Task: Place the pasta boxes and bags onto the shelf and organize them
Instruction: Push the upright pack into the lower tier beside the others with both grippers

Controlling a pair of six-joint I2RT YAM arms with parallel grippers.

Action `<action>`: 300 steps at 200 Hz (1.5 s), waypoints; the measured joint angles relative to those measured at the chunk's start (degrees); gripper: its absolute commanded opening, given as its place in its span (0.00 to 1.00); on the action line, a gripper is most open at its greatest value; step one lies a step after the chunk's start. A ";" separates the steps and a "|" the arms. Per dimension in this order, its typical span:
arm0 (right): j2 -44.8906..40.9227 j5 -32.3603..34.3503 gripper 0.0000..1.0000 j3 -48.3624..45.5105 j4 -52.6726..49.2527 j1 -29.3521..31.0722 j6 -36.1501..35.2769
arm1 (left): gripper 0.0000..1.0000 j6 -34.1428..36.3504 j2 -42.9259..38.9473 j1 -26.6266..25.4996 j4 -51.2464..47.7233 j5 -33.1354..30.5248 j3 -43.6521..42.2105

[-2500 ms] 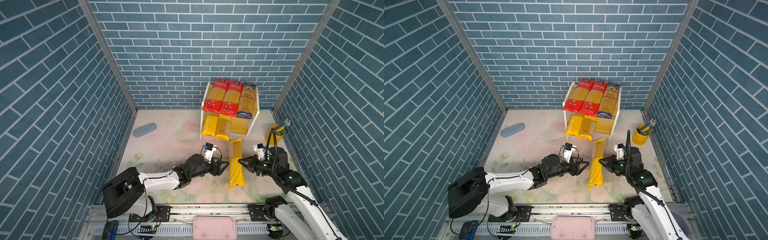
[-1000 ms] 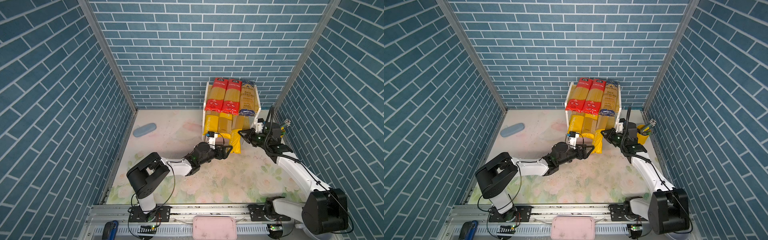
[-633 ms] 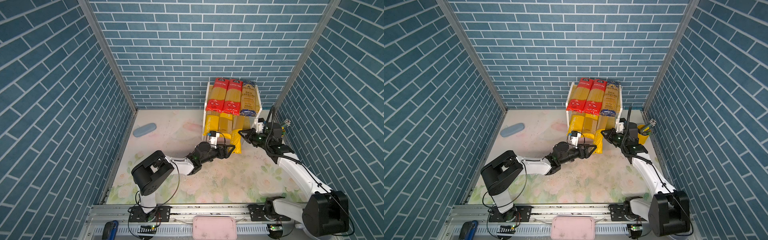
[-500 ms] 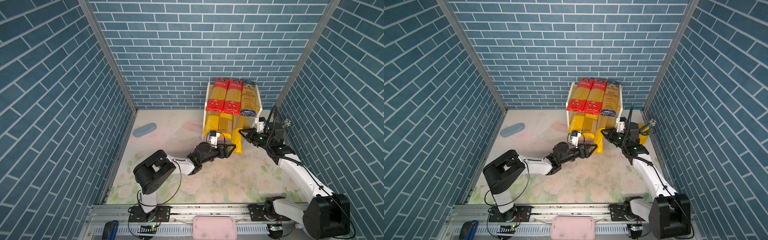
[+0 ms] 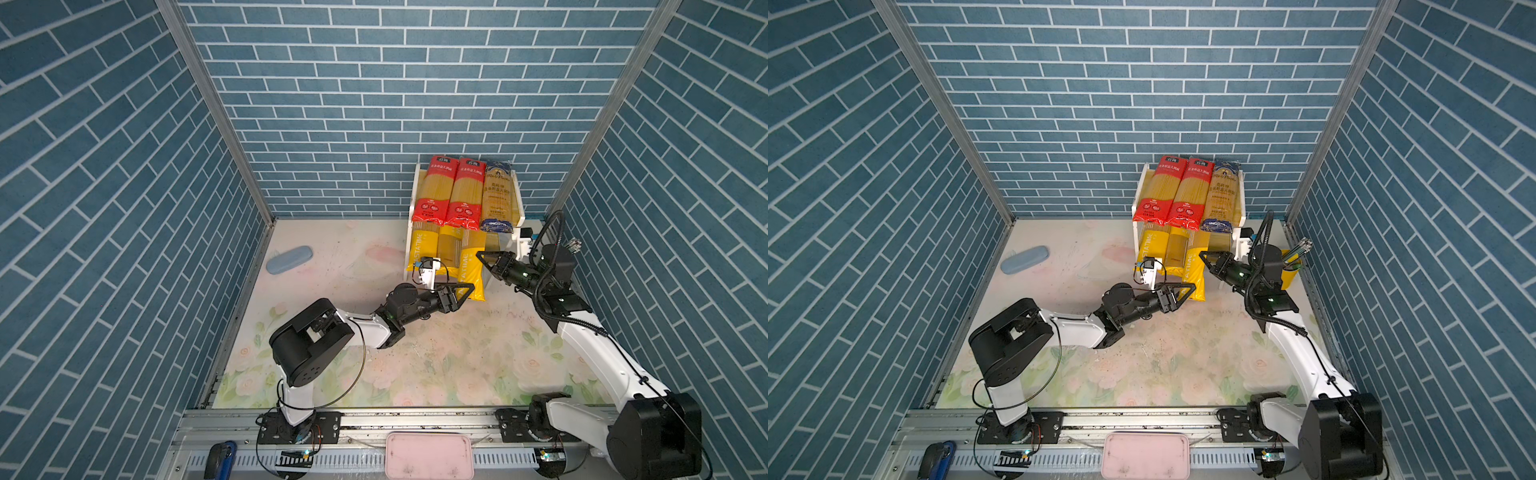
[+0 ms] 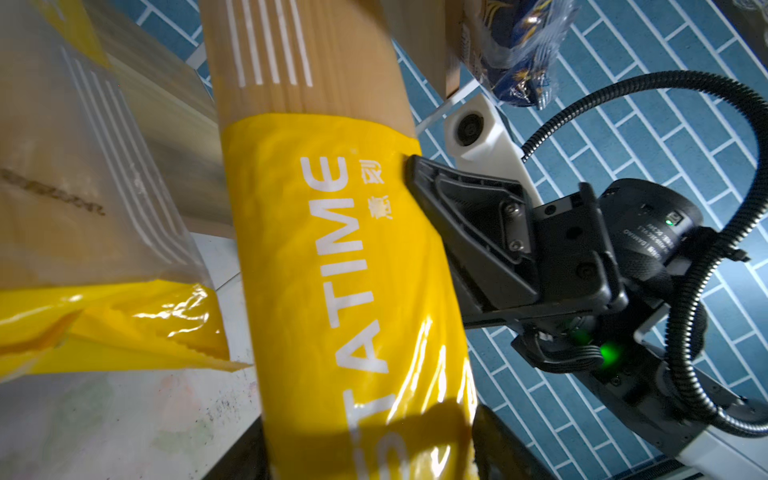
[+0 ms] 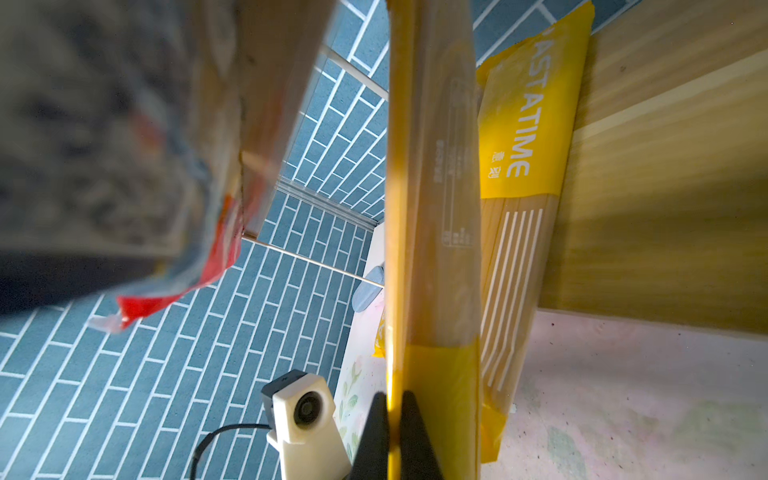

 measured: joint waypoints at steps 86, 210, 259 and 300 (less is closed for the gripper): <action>2.54 3.91 0.03 -1.62 0.76 -0.09 0.26 | 0.30 -1.64 1.49 1.09 -1.05 -0.90 0.02; 3.08 13.22 0.40 -2.99 -4.04 0.31 1.36 | 0.00 -6.21 2.60 1.07 -2.84 -6.99 0.33; -1.38 15.50 0.64 -5.84 -7.26 2.01 1.29 | 0.00 -8.22 2.89 0.39 -2.89 -11.19 1.42; -4.33 16.90 0.69 -9.84 -9.22 3.67 1.53 | 0.00 -10.21 5.77 -1.77 -1.88 -15.39 3.78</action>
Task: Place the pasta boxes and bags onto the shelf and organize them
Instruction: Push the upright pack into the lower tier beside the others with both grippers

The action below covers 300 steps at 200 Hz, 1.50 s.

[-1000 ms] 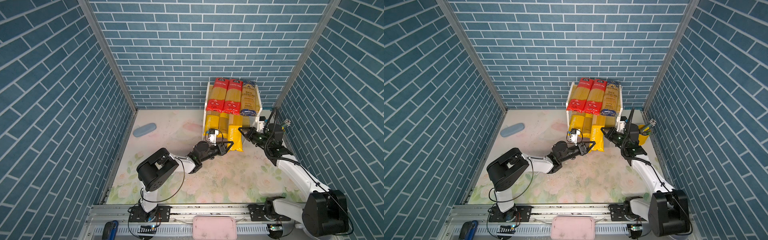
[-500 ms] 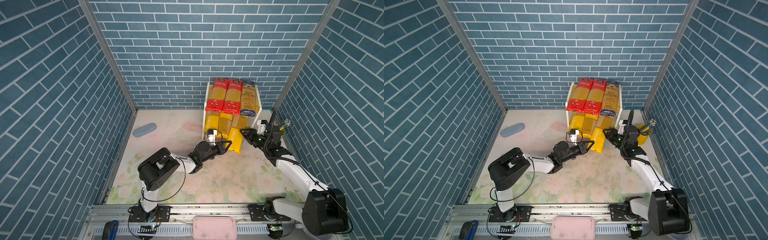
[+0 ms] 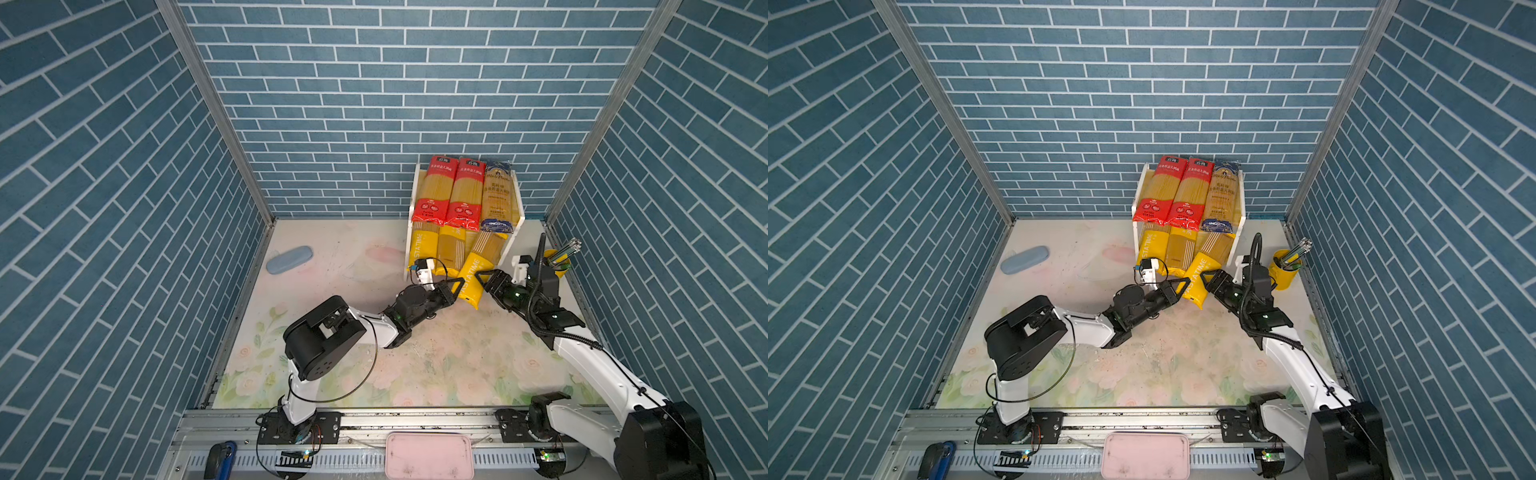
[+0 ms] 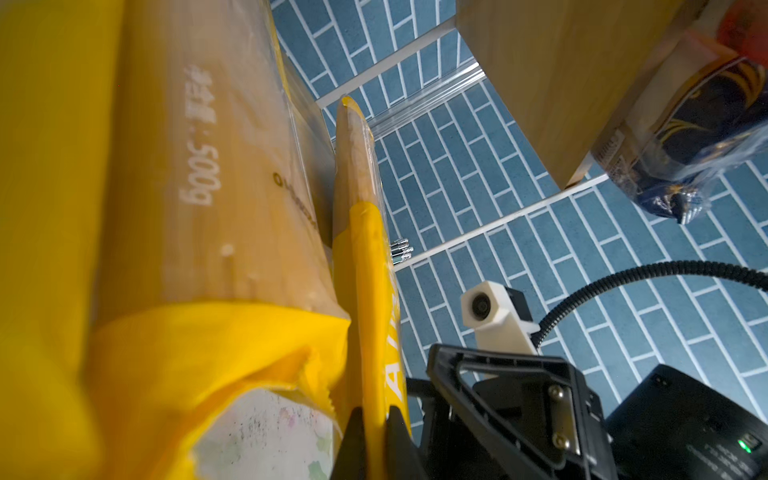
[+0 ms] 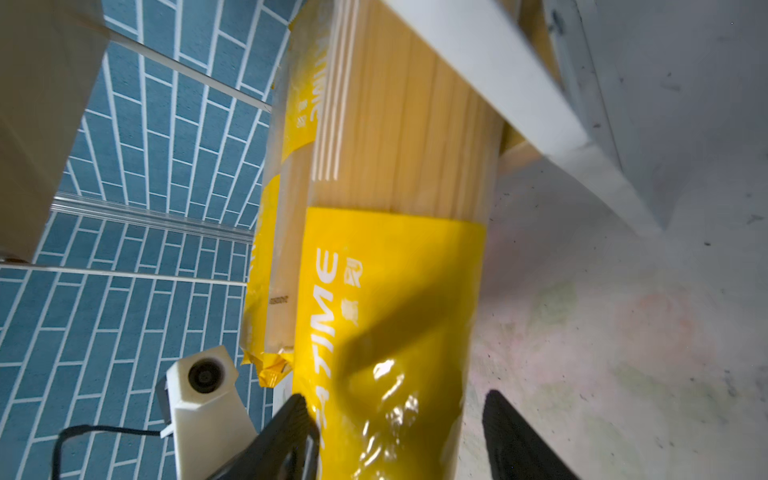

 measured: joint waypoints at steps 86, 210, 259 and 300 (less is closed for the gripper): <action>-6.86 3.76 0.72 -9.97 8.09 6.62 7.28 | 0.00 -2.32 1.53 -3.15 1.75 -8.50 1.01; -5.29 12.22 0.36 -12.76 20.04 9.29 14.29 | 0.08 -1.62 1.55 -6.10 1.55 -21.14 1.51; -6.69 13.31 0.21 -12.39 18.51 9.29 12.74 | 0.20 -0.68 1.53 -5.90 1.07 -20.96 1.57; -6.27 13.77 0.11 -8.39 12.50 8.76 8.85 | 0.39 0.48 1.01 -5.88 1.44 -20.50 1.57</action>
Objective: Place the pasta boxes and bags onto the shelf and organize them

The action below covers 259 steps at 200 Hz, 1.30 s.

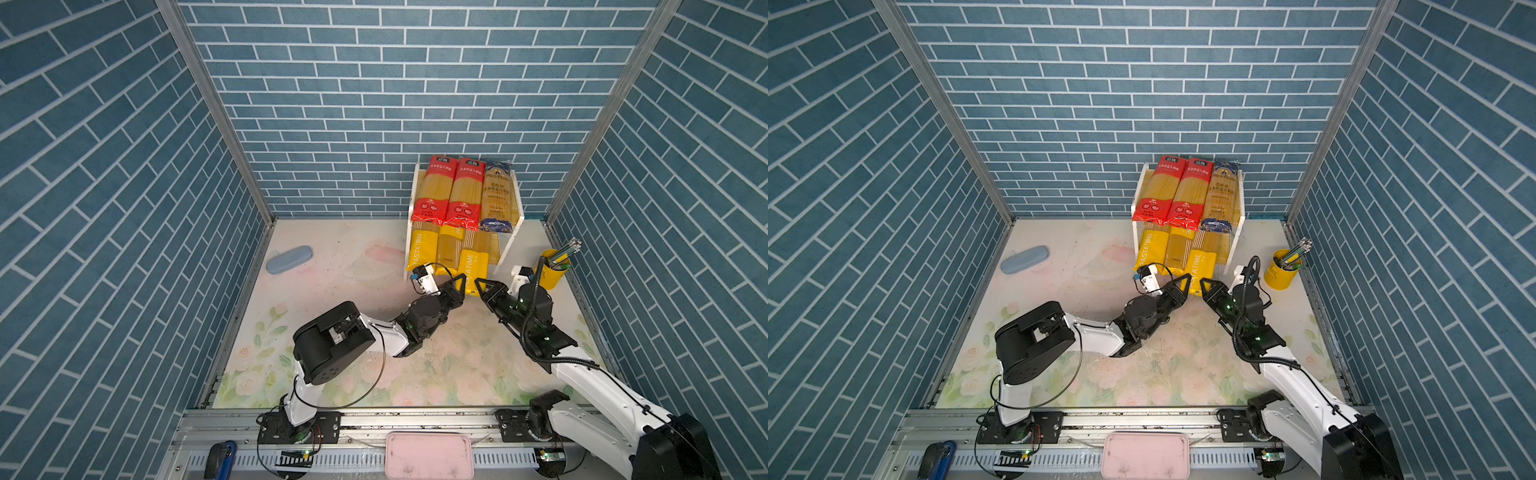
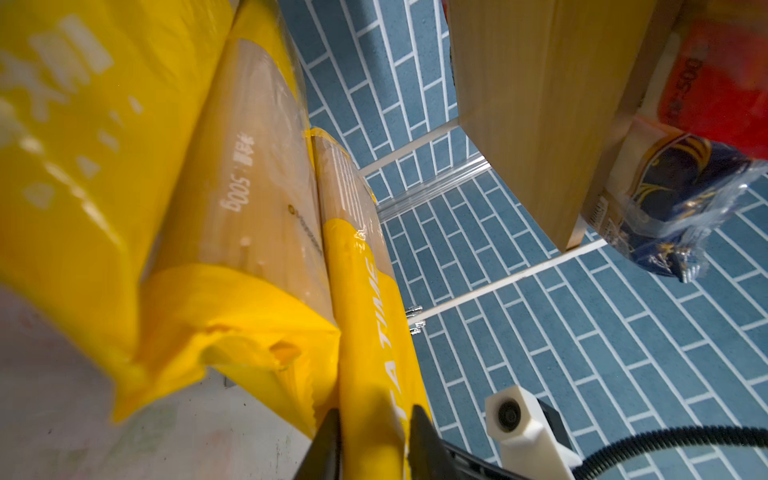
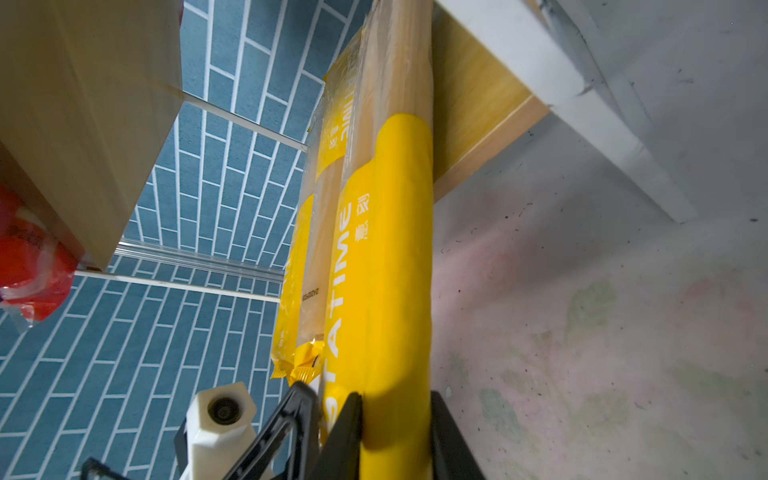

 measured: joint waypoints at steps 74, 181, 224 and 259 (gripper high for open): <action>6.71 -6.21 0.01 8.07 -4.76 -8.28 -8.20 | 0.48 3.04 -4.11 0.00 -1.14 1.18 -2.95; 10.14 -8.44 0.46 9.53 -3.41 -9.38 -10.36 | 0.48 6.12 -6.43 0.00 -2.69 2.43 -8.76; 5.68 -8.35 0.48 6.23 -2.86 -9.11 -7.13 | 0.48 7.45 -7.28 0.00 -3.04 2.64 -9.11; 2.36 -6.10 0.49 3.17 -2.62 -5.64 -4.70 | 0.48 9.20 -9.77 -0.02 -4.24 2.62 -10.56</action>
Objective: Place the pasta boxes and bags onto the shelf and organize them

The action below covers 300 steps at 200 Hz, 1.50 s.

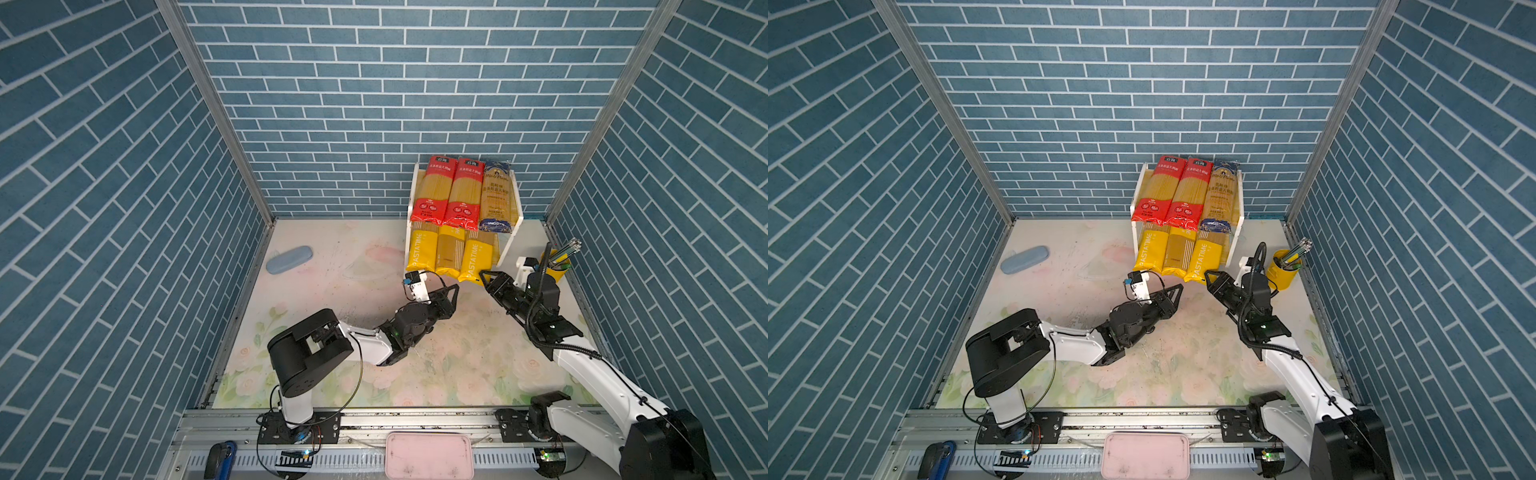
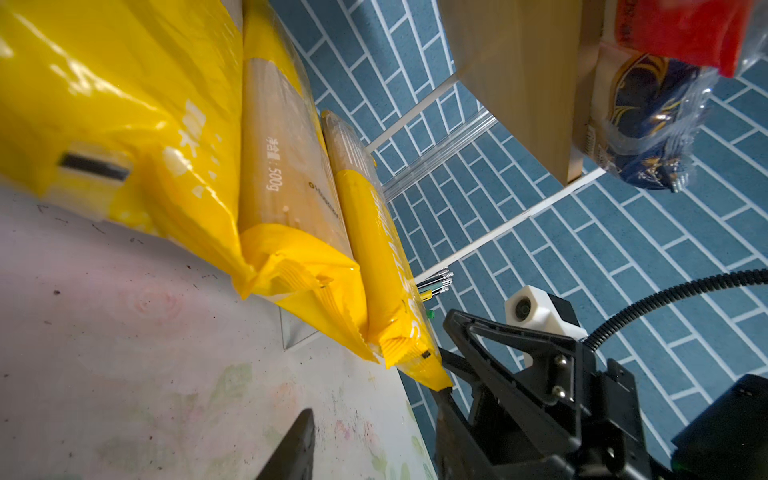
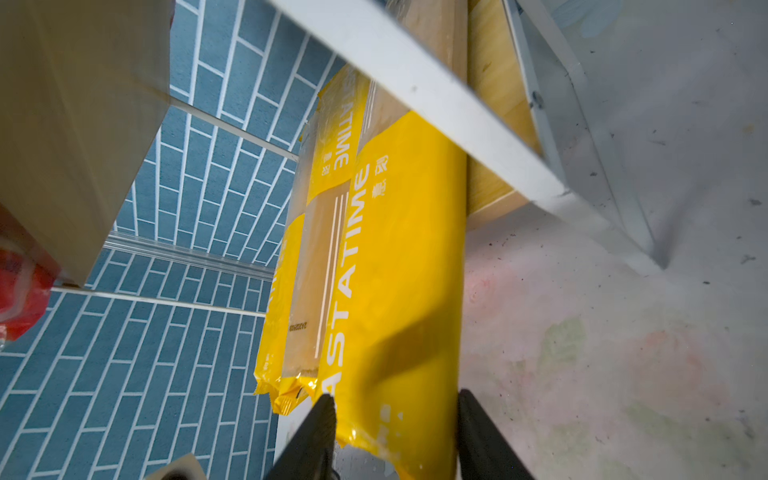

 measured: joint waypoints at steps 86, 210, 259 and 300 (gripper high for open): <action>-2.84 6.23 0.50 -5.40 6.60 7.52 5.40 | 0.48 2.25 -0.26 -0.33 -1.14 0.00 -0.20; -1.64 9.51 0.16 -0.57 -4.81 5.53 3.08 | 0.48 3.96 -3.26 -0.37 -1.07 -0.87 -3.76; -3.56 7.52 0.17 -0.52 -8.44 -0.76 1.09 | 0.48 4.98 -3.41 -0.37 -1.53 -1.33 -5.27; -0.96 4.46 0.19 -0.35 -7.67 -1.05 0.35 | 0.48 9.46 -8.46 -0.37 -6.97 -2.51 -5.99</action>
